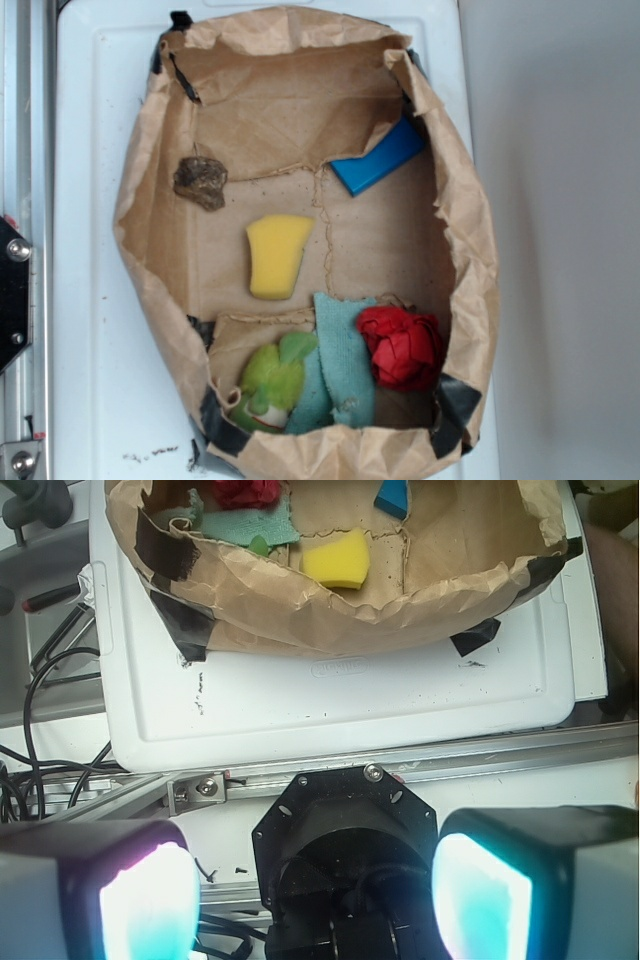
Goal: Grab the rock.
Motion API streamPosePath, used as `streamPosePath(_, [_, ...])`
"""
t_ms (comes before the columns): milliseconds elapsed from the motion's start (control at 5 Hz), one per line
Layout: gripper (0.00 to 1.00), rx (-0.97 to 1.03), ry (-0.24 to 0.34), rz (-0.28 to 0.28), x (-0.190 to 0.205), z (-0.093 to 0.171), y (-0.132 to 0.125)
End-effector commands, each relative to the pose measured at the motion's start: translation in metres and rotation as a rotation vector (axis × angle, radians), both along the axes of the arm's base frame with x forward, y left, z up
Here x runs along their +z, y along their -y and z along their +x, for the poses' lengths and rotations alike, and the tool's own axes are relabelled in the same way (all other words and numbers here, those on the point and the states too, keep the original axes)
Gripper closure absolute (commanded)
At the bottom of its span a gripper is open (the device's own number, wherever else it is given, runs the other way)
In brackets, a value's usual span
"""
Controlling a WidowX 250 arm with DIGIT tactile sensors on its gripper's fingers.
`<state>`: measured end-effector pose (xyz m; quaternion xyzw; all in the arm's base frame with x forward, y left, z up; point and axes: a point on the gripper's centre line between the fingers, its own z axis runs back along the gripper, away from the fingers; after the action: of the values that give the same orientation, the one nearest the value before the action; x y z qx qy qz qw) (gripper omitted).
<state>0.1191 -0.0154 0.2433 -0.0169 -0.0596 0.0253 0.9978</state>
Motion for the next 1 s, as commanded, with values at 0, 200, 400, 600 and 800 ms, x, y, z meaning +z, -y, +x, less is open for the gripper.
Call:
streamPosePath(0, [0.0,0.0,0.0,0.0,0.0,0.0,0.0])
streamPosePath(200, [0.0,0.075,-0.002,-0.018,-0.011,0.05,-0.004])
streamPosePath(400, [0.0,0.094,0.01,-0.028,-0.019,0.092,-0.015])
streamPosePath(600, [0.0,0.09,0.007,-0.049,-0.029,0.116,-0.029])
streamPosePath(800, [0.0,0.125,0.022,-0.03,-0.04,0.134,-0.042])
